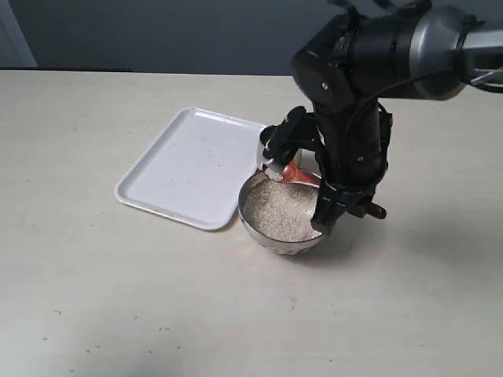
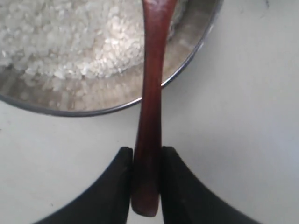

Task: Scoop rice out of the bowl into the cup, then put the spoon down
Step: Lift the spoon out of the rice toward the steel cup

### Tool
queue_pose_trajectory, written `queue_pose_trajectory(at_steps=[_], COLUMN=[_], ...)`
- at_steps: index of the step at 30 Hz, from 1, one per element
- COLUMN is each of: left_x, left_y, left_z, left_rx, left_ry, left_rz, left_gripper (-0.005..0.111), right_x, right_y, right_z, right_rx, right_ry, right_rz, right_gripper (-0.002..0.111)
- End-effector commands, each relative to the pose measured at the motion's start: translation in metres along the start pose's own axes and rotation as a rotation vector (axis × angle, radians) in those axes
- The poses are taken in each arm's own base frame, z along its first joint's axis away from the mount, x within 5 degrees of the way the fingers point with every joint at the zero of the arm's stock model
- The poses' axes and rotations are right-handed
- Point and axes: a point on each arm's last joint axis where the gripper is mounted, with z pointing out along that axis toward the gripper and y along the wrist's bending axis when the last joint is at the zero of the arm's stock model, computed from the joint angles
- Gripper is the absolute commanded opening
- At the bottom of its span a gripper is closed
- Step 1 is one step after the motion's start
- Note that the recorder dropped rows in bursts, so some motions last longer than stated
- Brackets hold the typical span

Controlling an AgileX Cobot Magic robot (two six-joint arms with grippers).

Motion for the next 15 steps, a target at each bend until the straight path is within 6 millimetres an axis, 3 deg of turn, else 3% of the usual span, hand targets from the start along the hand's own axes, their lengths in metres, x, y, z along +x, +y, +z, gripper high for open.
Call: queue_pose_trajectory(at_steps=[1, 10, 15], left_x=[-0.002, -0.002, -0.002], left_y=[0.0, 0.0, 0.0], left_z=[-0.001, -0.001, -0.001], left_rx=[0.001, 0.001, 0.001], left_ry=[-0.019, -0.019, -0.019], left_rz=[0.0, 0.0, 0.0], left_gripper=[0.001, 0.001, 0.001], right_x=[-0.001, 0.013, 0.013], right_y=[-0.014, -0.054, -0.064], right_z=[-0.013, -0.011, -0.003], right_rx=[0.003, 0.002, -0.016], right_ry=[-0.053, -0.063, -0.053], right_rz=[0.016, 0.116, 0.14], right_gripper=[-0.001, -0.001, -0.001])
